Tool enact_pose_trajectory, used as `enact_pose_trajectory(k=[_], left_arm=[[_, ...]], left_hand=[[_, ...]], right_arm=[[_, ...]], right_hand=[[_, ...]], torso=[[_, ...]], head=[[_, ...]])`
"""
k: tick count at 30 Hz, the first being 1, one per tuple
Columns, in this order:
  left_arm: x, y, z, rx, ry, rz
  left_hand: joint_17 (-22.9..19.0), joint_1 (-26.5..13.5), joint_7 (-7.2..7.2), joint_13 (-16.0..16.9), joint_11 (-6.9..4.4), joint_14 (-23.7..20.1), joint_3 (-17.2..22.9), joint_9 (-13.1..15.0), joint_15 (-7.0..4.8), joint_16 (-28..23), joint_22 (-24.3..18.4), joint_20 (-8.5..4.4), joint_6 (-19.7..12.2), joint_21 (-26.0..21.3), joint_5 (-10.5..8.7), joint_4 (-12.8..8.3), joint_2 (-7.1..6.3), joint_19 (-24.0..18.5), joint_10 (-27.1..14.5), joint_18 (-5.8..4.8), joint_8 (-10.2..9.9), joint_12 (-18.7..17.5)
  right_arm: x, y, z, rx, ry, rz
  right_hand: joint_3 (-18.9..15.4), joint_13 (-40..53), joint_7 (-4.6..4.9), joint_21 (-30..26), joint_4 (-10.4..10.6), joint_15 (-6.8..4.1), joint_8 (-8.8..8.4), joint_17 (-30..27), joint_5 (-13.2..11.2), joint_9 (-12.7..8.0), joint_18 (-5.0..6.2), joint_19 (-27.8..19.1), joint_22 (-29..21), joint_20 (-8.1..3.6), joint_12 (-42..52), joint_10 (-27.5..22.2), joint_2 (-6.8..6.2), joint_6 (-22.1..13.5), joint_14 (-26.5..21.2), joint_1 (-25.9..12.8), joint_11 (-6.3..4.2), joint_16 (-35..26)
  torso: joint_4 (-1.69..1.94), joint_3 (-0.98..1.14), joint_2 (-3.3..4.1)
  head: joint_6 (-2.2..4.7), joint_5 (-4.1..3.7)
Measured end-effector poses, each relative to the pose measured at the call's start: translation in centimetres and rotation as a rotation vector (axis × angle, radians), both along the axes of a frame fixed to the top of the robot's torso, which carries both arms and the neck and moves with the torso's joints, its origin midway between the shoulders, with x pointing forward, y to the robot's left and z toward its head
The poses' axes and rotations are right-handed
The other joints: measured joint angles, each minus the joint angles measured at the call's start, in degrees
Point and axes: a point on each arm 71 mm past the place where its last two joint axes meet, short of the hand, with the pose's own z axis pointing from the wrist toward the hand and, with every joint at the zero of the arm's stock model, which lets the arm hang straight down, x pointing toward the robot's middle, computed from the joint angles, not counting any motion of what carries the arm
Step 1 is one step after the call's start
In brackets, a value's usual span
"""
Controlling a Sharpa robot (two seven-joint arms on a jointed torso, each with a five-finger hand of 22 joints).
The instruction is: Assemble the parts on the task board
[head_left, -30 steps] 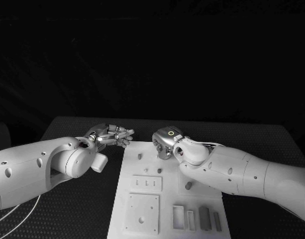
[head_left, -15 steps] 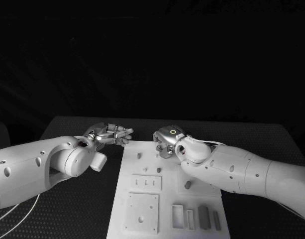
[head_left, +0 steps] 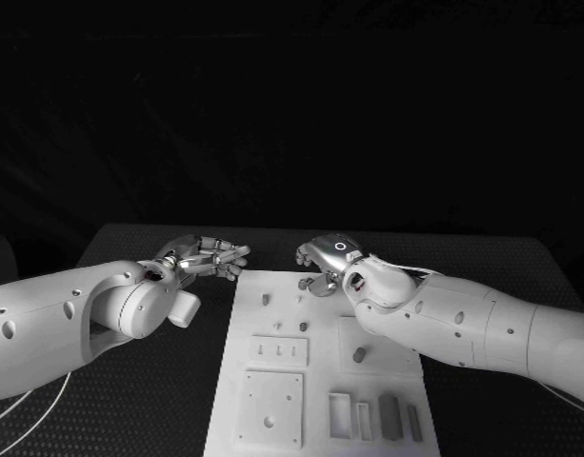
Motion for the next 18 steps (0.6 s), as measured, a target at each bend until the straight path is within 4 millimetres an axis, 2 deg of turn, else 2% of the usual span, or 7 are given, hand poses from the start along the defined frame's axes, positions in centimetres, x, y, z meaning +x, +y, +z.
enact_pose_trajectory(k=[4, 9, 14, 18], left_arm=[[0.0, 0.2, 0.1, 0.001, -0.003, 0.005], [0.3, 0.6, 0.2, 0.005, -0.007, 0.017], [0.6, 1.1, 0.2, 0.010, -0.011, 0.033], [0.9, 1.4, 0.2, 0.013, -0.014, 0.042]], left_hand=[[0.00, 0.00, 0.00, 0.03, 0.00, 0.00, 0.00, 0.00, 0.00, 0.00, 0.00, 0.00, 0.00, 0.00, 0.00, 0.00, 0.00, 0.00, 0.00, -0.17, 0.00, -0.03], [-0.01, 0.00, 0.00, 0.02, 0.00, 0.00, -0.13, 0.07, 0.00, 0.00, 0.00, 0.00, 0.00, 0.00, 0.00, 0.13, 0.00, 0.00, 0.00, -0.18, 0.00, -0.03], [0.11, 0.55, -0.03, 0.47, -0.42, 0.00, -0.29, 0.21, 0.00, -0.19, -0.01, 0.00, -0.02, 0.00, 0.00, -0.04, 0.05, 0.00, 1.26, -0.21, -0.43, 0.11], [0.11, 0.55, -0.21, 0.52, -0.43, 0.00, -0.29, 0.21, 0.00, -0.22, -0.01, 0.00, -0.21, 0.00, 0.00, -0.04, 0.05, 0.00, 1.43, -0.22, -0.43, 0.24]], right_arm=[[-0.1, -1.4, 1.3, 0.049, -0.012, -0.002], [-0.4, -3.3, 2.9, 0.094, -0.015, -0.007], [-0.8, -5.4, 3.5, 0.115, -0.001, -0.010], [-1.0, -6.5, 3.8, 0.116, 0.016, -0.015]], right_hand=[[-0.24, 0.00, 0.00, 0.00, 0.24, 0.20, 0.13, 0.00, 0.24, 0.00, 0.00, 0.02, -0.01, -0.01, 0.23, 0.03, -0.24, 0.00, 0.19, -0.23, -0.03, 0.00], [-0.99, 0.45, -0.02, 0.64, 0.99, -0.57, 1.00, 0.06, 0.24, 0.13, -0.01, 0.89, -0.03, -0.65, 1.71, 3.31, -0.10, 0.92, 1.18, -0.59, -1.34, 0.43], [-1.70, 1.33, -0.34, 0.88, 1.70, -1.24, 1.45, 0.05, 0.51, 0.25, -0.03, 1.25, -0.02, -0.82, 2.67, 5.84, -0.02, 1.62, 1.67, -1.27, -2.13, 0.62], [-2.33, 1.44, -0.36, 0.88, 2.00, -1.27, 1.45, 0.05, 0.51, 0.27, -0.02, 1.25, -0.03, -0.81, 2.67, 5.88, -0.09, 1.64, 1.64, -1.71, -2.17, 0.62]], torso=[[-0.15, 0.07, 0.01], [-0.46, 0.18, -0.03], [-0.87, 0.43, -0.23], [-1.19, 0.68, -0.42]], head=[[0.17, -0.04], [0.38, -0.03], [0.70, -0.01], [0.83, 0.03]])
